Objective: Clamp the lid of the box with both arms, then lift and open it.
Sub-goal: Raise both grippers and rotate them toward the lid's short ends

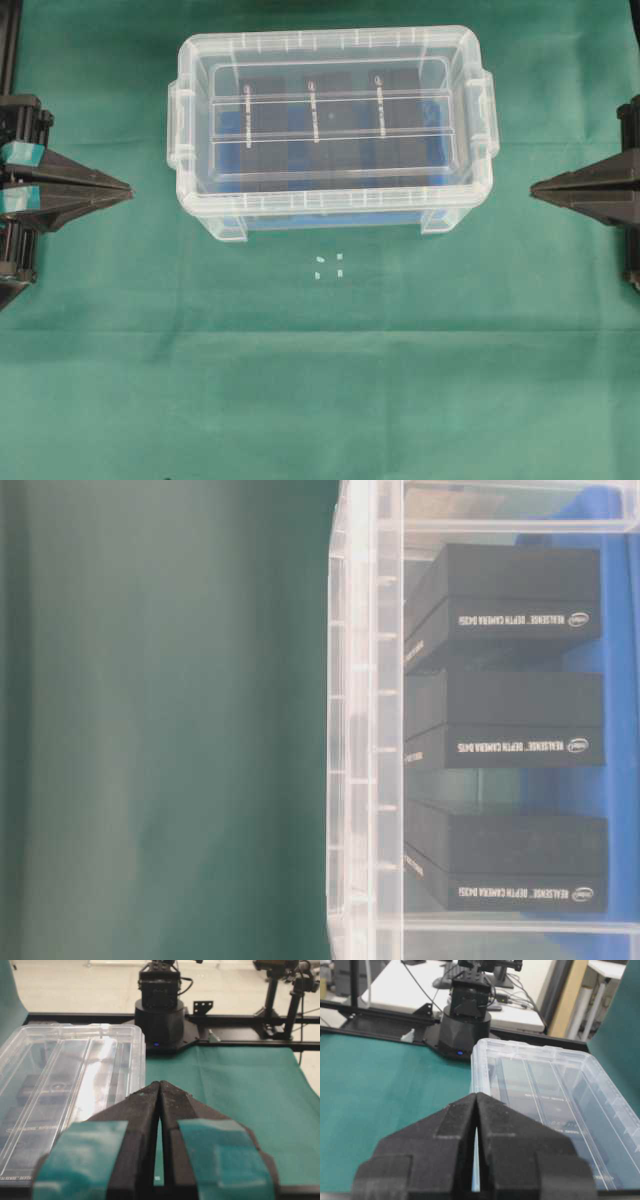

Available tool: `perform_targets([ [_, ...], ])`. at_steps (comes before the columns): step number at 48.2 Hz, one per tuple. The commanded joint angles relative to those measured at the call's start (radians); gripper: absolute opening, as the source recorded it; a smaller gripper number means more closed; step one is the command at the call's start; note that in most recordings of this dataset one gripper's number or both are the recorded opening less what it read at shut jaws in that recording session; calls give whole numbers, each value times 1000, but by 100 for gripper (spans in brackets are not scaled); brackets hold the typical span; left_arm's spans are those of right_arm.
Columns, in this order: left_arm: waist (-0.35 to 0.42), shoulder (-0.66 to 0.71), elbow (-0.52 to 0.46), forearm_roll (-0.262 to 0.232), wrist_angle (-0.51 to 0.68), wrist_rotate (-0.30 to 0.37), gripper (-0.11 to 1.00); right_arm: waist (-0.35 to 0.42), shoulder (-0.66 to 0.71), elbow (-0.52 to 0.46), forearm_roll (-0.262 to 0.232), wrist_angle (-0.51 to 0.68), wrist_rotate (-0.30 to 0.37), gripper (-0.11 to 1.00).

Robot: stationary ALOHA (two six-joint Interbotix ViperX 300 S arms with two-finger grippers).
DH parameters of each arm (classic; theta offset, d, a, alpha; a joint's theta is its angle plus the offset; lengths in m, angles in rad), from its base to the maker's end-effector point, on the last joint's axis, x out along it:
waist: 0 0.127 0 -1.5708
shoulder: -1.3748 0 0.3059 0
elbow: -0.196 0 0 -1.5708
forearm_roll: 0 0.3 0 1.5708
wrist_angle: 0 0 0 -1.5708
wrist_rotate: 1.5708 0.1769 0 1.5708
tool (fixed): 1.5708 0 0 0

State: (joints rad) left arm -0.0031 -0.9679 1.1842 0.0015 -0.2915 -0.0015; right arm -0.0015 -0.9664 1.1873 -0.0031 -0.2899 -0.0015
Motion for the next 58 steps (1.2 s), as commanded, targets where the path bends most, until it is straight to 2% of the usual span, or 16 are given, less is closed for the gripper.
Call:
perform_targets([
  [1,5,12,-38,0,32,5,1,-3,8,-38,0,-5,-11,0],
  [11,9,11,-48,0,51,8,1,-14,40,-106,-12,121,-17,0],
  [15,32,5,-54,2,67,11,1,-48,43,-129,-18,141,-21,0],
  [27,227,-3,-89,2,163,11,1,-278,43,-175,-25,235,-29,0],
  [36,357,2,-98,3,192,11,1,-405,48,-181,-35,255,-29,0],
  [46,385,14,-115,3,308,-6,1,-423,69,-190,-34,331,-18,0],
  [58,383,17,-163,2,621,-35,1,-425,129,-253,-29,630,25,0],
])
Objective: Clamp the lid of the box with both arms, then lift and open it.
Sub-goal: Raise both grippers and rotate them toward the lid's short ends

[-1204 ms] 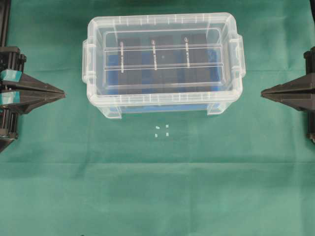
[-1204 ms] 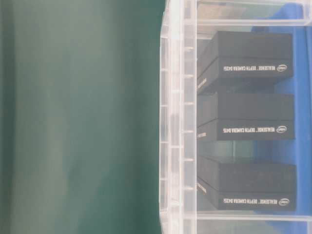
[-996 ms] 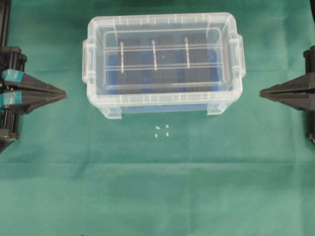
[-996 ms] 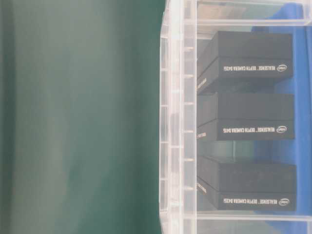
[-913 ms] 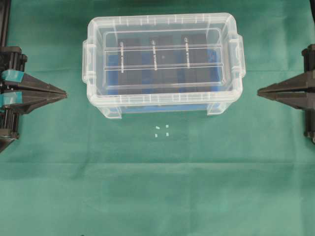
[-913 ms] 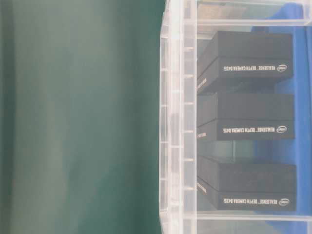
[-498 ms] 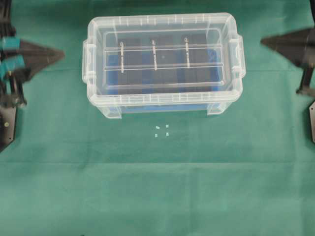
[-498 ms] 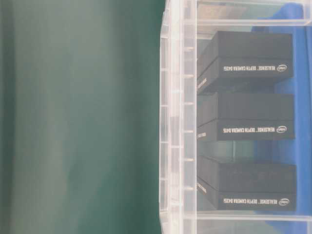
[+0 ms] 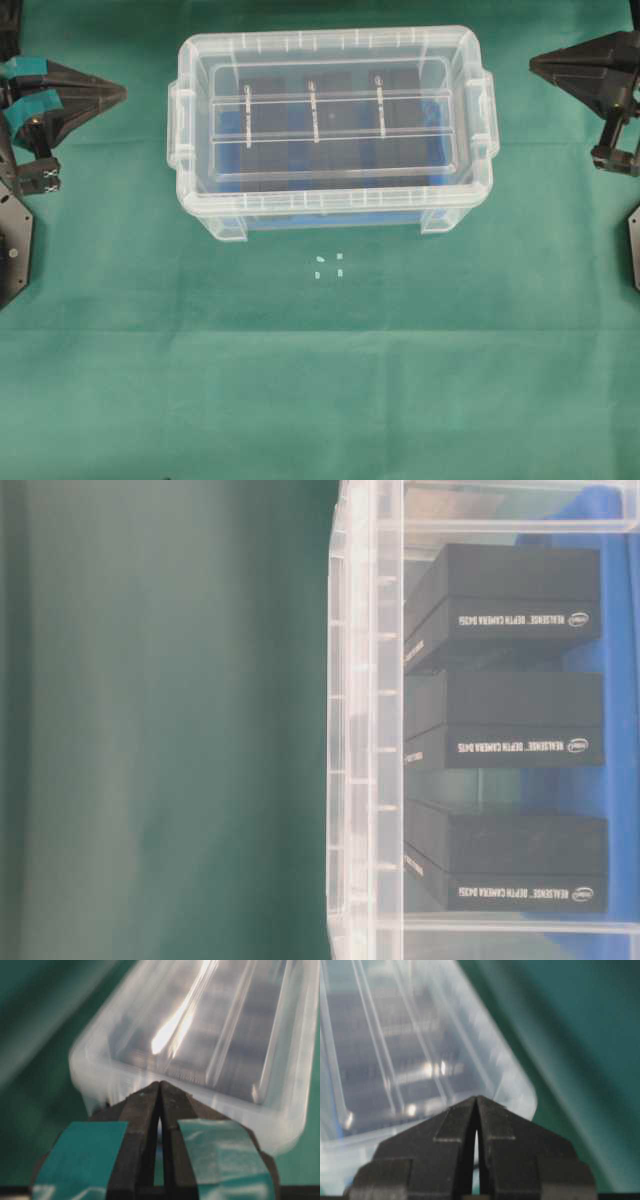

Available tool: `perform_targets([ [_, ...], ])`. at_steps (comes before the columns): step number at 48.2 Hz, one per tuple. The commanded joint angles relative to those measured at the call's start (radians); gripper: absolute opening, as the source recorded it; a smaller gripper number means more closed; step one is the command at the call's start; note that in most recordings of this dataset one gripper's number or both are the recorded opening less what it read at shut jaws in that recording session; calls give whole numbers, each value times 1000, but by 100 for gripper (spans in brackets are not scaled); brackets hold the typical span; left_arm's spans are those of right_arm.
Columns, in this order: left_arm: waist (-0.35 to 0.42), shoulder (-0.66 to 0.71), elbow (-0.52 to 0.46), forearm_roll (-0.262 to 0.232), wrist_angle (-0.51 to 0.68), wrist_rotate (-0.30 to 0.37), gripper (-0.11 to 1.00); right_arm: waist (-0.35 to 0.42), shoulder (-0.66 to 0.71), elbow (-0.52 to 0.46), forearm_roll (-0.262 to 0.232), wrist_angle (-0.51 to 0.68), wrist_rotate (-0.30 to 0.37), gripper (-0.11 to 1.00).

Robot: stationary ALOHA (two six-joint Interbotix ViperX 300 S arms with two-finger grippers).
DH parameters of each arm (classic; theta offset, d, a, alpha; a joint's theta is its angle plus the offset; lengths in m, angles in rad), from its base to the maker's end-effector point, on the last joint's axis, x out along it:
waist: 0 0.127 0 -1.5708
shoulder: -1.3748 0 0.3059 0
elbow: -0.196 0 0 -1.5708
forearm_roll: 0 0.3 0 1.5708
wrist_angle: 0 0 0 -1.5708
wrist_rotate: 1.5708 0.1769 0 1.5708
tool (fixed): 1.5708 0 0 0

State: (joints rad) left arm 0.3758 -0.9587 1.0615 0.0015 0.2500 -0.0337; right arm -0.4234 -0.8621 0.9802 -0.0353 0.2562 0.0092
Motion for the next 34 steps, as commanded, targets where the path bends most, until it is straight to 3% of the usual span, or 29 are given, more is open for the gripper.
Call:
perform_targets([
  [1,5,8,-43,2,104,-5,1,-3,32,-51,3,107,17,0],
  [17,12,9,-92,2,387,-11,1,-8,190,-126,-2,428,66,0],
  [34,28,9,-92,3,486,-61,1,-8,264,-152,-2,514,77,0],
])
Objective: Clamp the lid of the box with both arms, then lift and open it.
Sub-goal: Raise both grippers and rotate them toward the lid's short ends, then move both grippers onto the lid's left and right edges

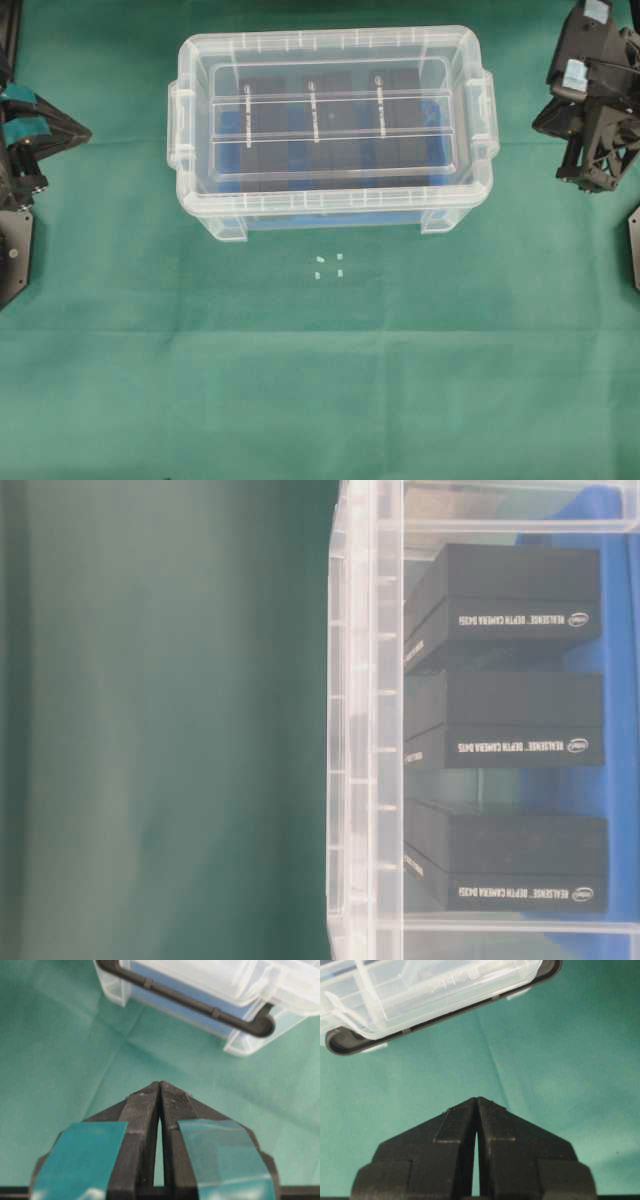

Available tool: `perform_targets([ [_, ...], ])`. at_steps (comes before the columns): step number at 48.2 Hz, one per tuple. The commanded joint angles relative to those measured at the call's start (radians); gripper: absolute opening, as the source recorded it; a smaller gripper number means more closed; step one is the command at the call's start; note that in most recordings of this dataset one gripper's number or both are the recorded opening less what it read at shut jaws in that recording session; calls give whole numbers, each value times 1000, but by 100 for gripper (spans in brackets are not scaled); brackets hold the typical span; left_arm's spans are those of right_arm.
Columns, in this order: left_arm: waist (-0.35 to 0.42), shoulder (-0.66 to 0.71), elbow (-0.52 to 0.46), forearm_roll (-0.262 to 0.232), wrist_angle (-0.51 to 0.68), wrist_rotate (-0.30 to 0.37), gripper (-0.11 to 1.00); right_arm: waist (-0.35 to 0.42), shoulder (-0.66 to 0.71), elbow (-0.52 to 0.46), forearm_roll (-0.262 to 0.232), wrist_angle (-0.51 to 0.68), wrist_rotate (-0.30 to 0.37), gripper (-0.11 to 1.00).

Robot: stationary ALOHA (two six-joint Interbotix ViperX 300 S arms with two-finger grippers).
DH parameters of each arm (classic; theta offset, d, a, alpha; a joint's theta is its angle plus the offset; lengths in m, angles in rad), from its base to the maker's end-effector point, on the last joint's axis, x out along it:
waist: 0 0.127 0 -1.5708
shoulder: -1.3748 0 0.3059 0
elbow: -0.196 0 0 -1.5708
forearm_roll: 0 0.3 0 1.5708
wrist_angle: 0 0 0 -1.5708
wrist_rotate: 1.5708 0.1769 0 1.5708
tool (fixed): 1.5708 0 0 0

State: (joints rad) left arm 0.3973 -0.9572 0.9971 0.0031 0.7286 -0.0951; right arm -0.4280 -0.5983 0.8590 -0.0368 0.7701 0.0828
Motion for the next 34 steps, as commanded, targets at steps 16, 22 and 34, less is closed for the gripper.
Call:
perform_targets([
  [16,6,44,-29,3,25,14,1,-3,2,-31,-5,8,-6,0],
  [22,6,115,-38,8,52,37,1,-3,5,-31,-26,31,-25,0],
  [34,-21,209,-81,8,112,146,1,3,6,-31,-83,83,-106,0],
])
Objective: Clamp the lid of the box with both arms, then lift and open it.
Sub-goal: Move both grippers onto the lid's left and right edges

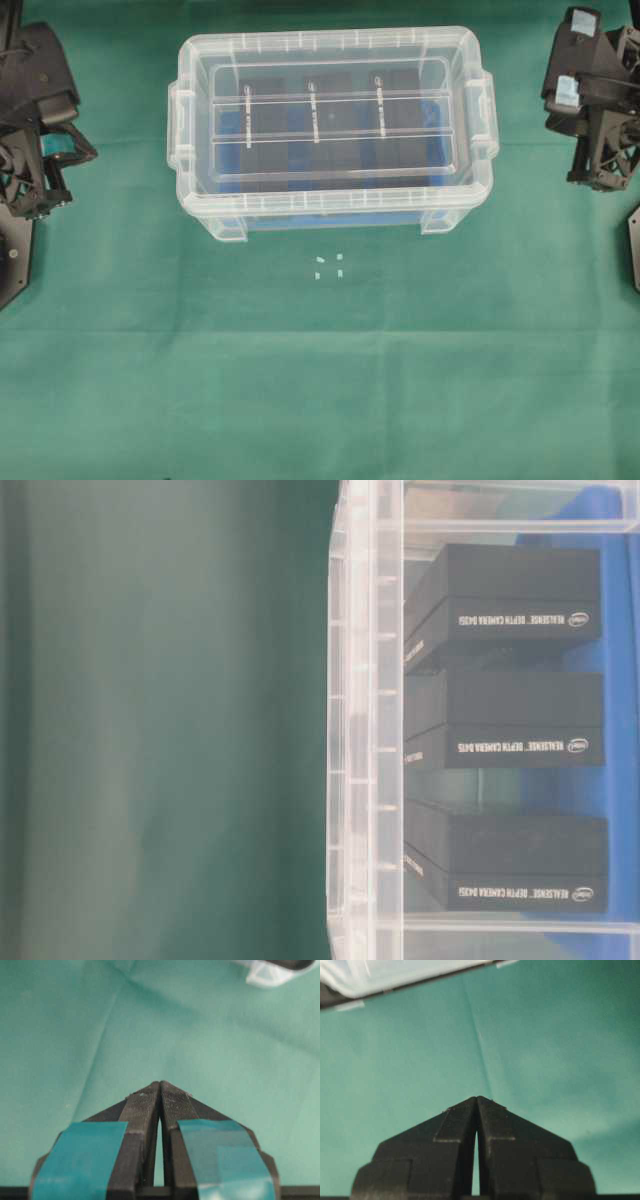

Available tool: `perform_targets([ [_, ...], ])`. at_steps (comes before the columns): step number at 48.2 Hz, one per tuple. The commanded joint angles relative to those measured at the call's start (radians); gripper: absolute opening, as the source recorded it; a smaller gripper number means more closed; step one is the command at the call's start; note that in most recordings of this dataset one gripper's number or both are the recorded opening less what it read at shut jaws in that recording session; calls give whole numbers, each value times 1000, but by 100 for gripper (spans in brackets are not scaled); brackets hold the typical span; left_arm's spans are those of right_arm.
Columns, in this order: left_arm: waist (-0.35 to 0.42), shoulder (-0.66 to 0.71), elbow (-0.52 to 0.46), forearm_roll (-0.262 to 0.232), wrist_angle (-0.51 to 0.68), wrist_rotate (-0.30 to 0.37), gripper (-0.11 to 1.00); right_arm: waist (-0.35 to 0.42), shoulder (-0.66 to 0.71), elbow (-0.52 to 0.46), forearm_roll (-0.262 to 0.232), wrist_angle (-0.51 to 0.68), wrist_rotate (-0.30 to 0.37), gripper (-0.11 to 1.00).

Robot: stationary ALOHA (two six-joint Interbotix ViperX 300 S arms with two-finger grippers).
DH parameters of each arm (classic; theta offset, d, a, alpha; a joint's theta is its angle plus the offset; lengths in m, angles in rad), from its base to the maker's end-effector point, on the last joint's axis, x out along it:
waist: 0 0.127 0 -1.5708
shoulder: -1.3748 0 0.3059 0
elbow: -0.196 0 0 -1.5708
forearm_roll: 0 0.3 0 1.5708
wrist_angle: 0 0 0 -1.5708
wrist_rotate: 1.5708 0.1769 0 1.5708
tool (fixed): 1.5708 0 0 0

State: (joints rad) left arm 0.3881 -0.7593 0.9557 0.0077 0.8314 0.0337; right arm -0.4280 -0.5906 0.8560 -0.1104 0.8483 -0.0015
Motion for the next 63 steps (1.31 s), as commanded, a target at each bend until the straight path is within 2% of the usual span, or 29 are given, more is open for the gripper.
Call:
perform_targets([
  [1,-14,12,-43,3,12,23,1,3,-2,-28,-9,6,-32,0],
  [10,-23,17,-63,3,52,52,1,8,0,-29,-9,8,-114,0],
  [35,-26,31,-87,3,60,55,1,8,74,-67,-6,3,-126,0],
  [43,-34,120,-124,3,55,64,1,14,107,-84,-6,-12,-127,0],
  [53,-35,245,-196,3,35,118,1,40,153,-110,-6,-41,-130,0],
  [63,-35,348,-264,3,34,127,1,57,195,-138,-6,-57,-130,0],
])
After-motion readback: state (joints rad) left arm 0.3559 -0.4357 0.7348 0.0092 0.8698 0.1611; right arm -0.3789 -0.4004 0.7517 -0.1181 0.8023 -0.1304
